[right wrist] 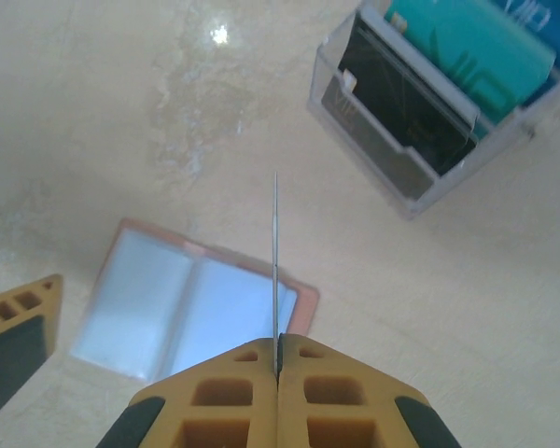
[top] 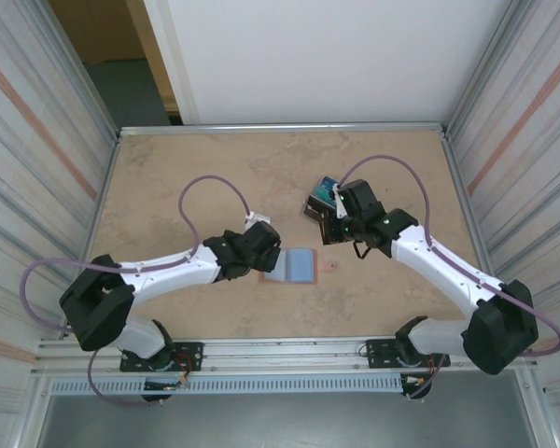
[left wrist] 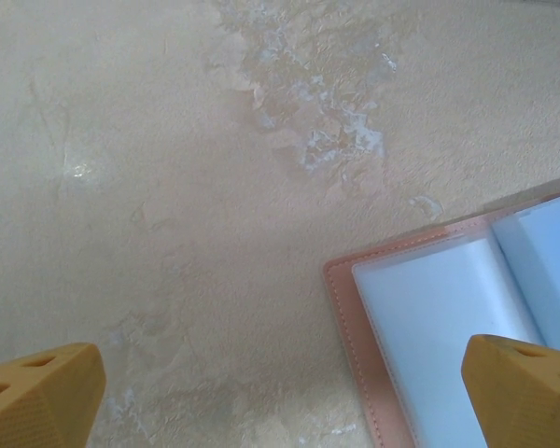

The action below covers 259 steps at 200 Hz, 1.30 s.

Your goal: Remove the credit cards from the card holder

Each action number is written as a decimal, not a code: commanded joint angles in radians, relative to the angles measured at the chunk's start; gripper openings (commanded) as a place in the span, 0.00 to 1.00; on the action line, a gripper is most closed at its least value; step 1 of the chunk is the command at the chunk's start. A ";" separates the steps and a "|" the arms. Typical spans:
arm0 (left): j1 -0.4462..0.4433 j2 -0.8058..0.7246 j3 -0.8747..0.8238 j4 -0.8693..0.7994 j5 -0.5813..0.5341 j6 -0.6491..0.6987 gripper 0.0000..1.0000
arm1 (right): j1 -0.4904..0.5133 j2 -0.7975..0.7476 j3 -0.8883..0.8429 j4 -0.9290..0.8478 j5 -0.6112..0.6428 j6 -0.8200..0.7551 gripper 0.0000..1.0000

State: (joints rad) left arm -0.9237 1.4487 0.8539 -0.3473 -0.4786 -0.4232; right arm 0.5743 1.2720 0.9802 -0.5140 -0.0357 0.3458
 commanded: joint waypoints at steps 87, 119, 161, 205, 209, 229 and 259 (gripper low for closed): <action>0.002 -0.106 -0.122 0.023 -0.021 -0.077 0.99 | -0.099 0.245 0.236 0.001 0.014 -0.499 0.00; 0.002 -0.118 -0.136 0.031 -0.022 -0.083 0.99 | -0.130 0.308 0.278 0.002 -0.002 -0.541 0.00; 0.005 -0.114 -0.140 0.030 -0.030 -0.080 0.99 | -0.166 0.355 0.308 -0.001 -0.048 -0.606 0.00; 0.009 -0.107 -0.141 0.043 -0.023 -0.083 0.99 | -0.199 0.400 0.349 -0.042 -0.084 -0.654 0.00; 0.009 -0.105 -0.141 0.042 -0.021 -0.083 0.99 | -0.199 0.403 0.355 -0.048 -0.085 -0.658 0.00; 0.009 -0.101 -0.141 0.044 -0.017 -0.086 0.99 | -0.203 0.412 0.365 -0.058 -0.104 -0.673 0.00; 0.009 -0.094 -0.137 0.048 -0.014 -0.085 0.99 | -0.207 0.425 0.373 -0.062 -0.136 -0.698 0.00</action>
State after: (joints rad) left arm -0.9234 1.3537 0.7242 -0.3092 -0.4808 -0.4957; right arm 0.3717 1.6791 1.3140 -0.5407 -0.1261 -0.3046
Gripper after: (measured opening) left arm 0.986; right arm 0.055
